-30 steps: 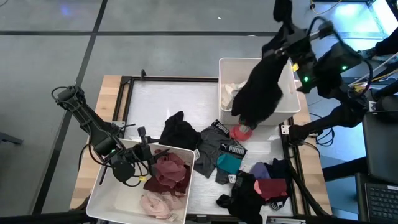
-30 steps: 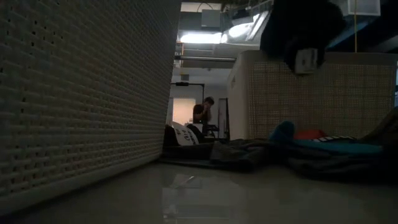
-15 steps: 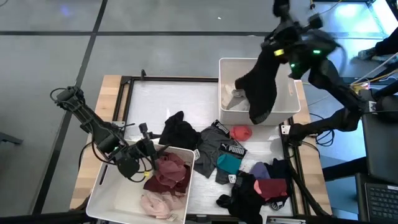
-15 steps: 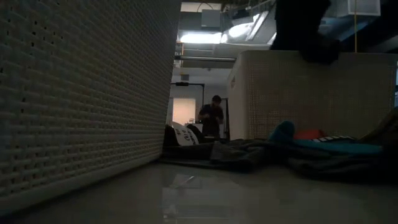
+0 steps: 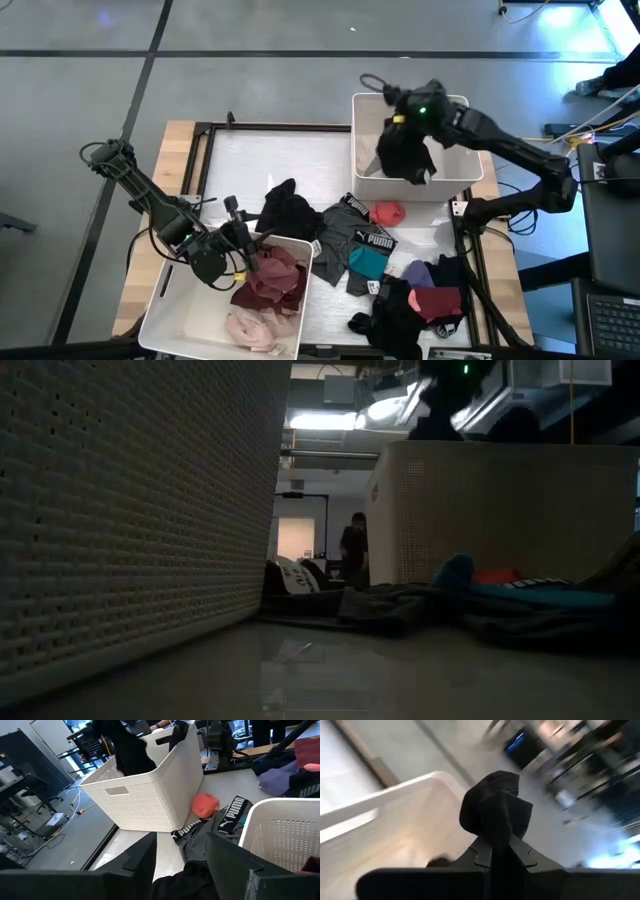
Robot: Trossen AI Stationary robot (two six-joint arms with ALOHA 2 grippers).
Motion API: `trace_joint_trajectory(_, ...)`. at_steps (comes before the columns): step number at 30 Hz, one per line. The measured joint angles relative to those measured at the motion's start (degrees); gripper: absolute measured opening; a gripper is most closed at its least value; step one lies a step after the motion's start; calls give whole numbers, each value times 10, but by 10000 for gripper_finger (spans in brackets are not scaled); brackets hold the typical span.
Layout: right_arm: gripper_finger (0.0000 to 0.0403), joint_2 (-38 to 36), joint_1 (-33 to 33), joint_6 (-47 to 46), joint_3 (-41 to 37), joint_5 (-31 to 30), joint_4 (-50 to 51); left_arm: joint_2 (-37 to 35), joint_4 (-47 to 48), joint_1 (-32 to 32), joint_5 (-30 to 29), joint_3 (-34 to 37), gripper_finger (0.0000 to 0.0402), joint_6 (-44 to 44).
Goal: Sort clothes
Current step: Put the black shirt into the top white bin, then put the stripe boxer into the top white bin
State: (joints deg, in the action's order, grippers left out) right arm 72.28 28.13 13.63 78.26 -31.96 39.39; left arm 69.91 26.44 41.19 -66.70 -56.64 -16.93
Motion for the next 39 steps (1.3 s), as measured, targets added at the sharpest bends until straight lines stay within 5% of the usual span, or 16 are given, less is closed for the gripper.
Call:
trace_joint_trajectory(13,36,12,5,-81,-125,31,-4,0,0,0,0,0,156,-4)
trace_joint_trajectory(28,254,11,-5,-104,-46,46,95,0,0,0,0,0,156,-6)
trace_joint_trajectory(33,270,5,-65,-142,16,61,170,0,0,0,0,0,156,-6)
trace_joint_trajectory(39,271,5,-216,-213,43,125,225,0,0,0,1,0,156,-7)
